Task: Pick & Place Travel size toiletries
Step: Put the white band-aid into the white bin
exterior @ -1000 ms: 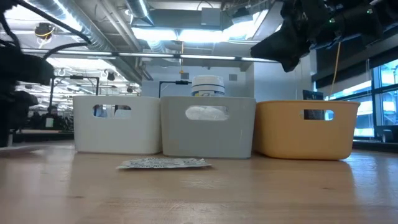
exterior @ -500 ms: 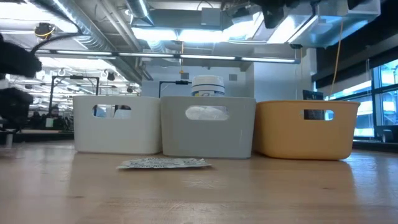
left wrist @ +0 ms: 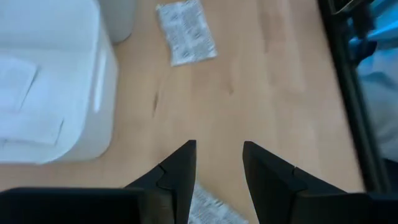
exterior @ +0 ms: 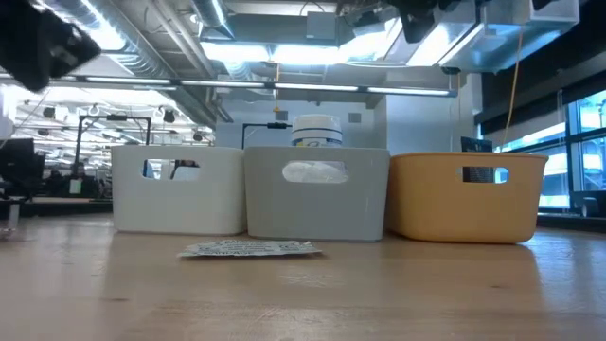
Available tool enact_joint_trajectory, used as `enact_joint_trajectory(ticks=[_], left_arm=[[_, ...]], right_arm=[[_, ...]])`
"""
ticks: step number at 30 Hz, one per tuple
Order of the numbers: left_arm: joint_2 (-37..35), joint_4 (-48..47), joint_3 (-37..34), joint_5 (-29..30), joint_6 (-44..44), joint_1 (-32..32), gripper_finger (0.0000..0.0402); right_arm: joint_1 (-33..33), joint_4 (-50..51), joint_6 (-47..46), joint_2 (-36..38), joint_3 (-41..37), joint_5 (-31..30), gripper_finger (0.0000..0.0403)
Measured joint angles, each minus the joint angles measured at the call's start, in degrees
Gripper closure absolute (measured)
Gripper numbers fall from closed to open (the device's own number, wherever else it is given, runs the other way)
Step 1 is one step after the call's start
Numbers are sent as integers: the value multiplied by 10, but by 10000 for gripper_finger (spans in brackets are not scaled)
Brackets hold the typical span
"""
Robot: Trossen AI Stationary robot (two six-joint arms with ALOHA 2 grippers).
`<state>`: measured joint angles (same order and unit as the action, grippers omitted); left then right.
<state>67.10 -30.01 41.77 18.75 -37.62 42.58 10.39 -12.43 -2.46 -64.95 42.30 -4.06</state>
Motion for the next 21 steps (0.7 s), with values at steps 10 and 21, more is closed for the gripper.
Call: enact_joint_trajectory(ticks=[10,21], left_arm=[[174,-81,150,14,-105,40,298],[317,-213,259,-102,-296,34,328]], right_arm=[[0,31,19,0,0,0,330],[0,39,59,0,0,0,336]])
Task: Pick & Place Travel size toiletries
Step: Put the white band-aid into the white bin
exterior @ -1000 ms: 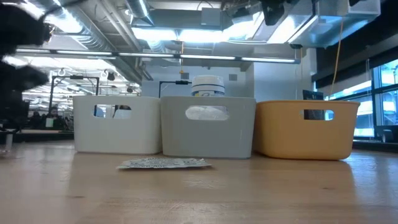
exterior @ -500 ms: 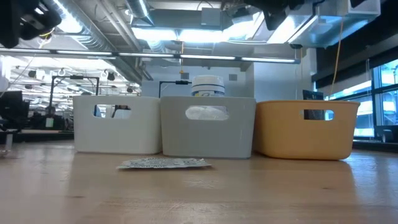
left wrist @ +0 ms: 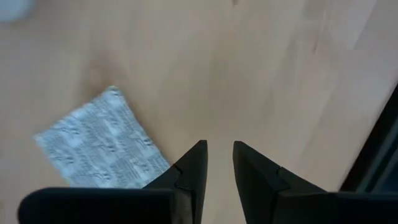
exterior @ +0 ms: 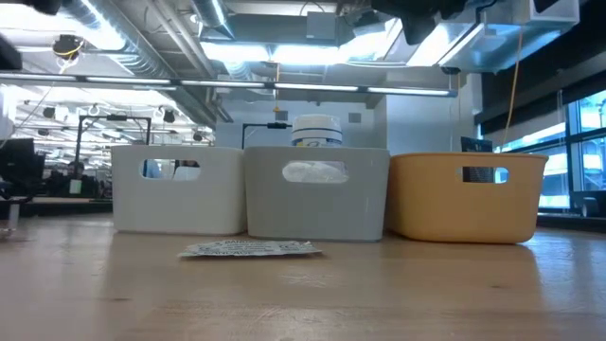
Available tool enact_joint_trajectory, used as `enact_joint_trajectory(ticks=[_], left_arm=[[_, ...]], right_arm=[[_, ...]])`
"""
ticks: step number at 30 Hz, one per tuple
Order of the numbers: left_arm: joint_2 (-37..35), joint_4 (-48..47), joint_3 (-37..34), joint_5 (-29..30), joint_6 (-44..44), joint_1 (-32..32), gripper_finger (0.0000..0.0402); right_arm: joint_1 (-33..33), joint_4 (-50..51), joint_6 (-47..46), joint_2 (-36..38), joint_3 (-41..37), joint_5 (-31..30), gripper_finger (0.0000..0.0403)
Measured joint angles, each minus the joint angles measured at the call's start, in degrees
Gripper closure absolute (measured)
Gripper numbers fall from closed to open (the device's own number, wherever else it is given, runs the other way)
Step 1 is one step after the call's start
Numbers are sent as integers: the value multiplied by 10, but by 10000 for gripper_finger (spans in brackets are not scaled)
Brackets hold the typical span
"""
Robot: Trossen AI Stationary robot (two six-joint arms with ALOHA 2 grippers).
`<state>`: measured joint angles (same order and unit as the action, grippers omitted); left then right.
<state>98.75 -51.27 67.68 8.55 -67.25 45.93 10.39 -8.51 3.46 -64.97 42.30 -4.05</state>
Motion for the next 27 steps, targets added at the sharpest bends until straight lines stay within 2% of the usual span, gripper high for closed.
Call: enact_joint_trajectory(ticks=[6,10,14,18,27], left_arm=[[35,19,0,3,-8,-21,323],[34,-22,0,-48,-35,-54,303],[31,-70,0,-76,-46,-74,272],[31,-79,0,-96,-63,-93,248],[33,-74,0,-40,-115,-103,247]], right_arm=[[0,17,4,0,0,0,350],[-1,39,2,0,0,0,356],[-1,44,0,0,0,0,360],[-1,47,-7,0,0,0,358],[-1,47,-11,0,0,0,343]])
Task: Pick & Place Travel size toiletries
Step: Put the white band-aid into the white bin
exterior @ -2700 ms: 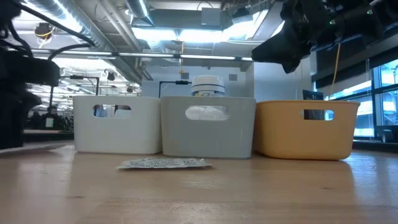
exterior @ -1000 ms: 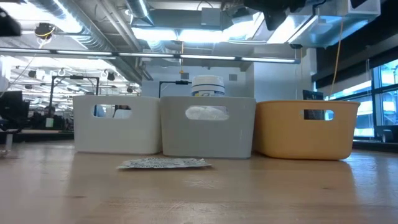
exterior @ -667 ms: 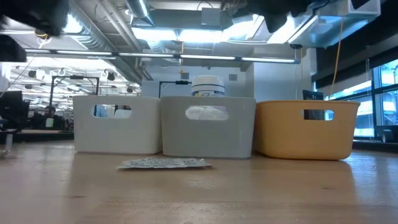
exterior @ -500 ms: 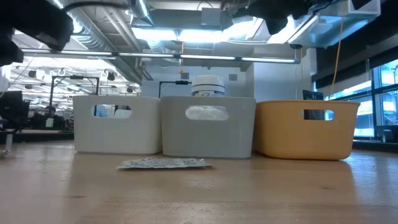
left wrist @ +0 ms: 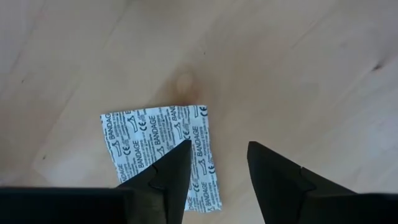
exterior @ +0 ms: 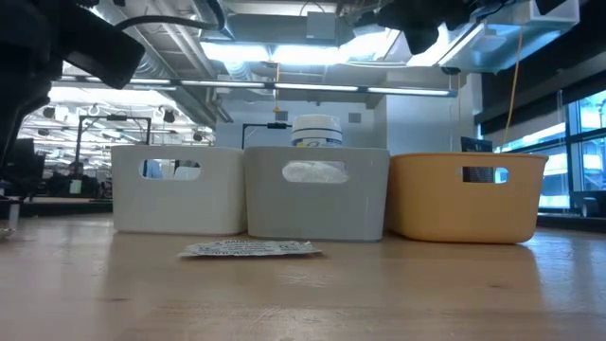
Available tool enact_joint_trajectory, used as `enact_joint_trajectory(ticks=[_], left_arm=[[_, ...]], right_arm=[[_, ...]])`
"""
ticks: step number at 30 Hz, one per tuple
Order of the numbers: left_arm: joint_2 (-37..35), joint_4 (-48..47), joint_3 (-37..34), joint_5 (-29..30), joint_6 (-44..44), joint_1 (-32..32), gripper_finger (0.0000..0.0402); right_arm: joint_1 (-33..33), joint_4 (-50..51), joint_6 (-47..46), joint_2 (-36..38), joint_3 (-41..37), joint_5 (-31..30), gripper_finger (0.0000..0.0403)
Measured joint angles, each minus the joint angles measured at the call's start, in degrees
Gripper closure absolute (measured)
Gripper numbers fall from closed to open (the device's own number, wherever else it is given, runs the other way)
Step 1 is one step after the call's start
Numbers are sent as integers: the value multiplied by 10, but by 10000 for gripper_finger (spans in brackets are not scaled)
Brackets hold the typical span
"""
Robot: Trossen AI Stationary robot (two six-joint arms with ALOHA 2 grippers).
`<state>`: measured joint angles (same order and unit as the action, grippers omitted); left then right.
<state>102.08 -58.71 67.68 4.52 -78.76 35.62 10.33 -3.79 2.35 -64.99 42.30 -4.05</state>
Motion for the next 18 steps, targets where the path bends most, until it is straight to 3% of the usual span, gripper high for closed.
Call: enact_joint_trajectory(ticks=[7,18], left_arm=[[15,2,0,11,-7,7,267],[86,-9,4,-43,16,2,272]], right_arm=[[0,0,0,0,0,0,337],[0,0,0,0,0,0,358]])
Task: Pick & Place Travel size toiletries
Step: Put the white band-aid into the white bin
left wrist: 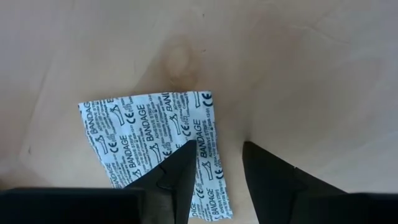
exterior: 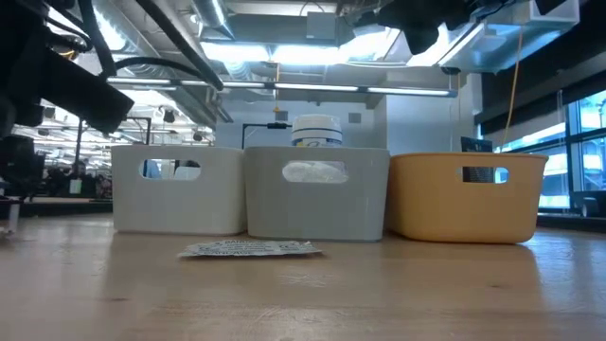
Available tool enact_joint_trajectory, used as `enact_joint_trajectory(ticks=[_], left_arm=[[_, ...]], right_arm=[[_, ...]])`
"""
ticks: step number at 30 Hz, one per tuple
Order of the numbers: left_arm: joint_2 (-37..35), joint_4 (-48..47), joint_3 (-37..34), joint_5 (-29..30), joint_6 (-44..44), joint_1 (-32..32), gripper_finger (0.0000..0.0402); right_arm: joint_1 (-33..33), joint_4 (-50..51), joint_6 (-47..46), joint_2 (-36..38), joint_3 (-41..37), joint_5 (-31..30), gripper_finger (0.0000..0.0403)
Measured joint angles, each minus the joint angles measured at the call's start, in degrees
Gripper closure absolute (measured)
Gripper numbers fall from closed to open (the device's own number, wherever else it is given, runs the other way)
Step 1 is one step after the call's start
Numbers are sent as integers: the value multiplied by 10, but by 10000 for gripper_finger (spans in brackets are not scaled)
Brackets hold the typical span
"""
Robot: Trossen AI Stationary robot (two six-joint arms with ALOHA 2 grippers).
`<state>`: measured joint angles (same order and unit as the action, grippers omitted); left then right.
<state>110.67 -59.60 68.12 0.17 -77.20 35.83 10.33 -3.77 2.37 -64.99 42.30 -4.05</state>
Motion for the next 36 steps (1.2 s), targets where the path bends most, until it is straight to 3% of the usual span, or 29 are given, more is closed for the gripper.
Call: enact_joint_trajectory(ticks=[16,28,33,36], left_arm=[[6,-63,-4,15,-29,0,276],[8,-70,-6,49,-33,0,349],[11,-73,-7,54,-37,0,392],[11,-81,-7,53,-36,0,397]], right_arm=[[0,0,-2,0,0,0,355],[0,0,-3,0,0,0,339],[0,0,-4,0,0,0,347],[0,0,-4,0,0,0,355]])
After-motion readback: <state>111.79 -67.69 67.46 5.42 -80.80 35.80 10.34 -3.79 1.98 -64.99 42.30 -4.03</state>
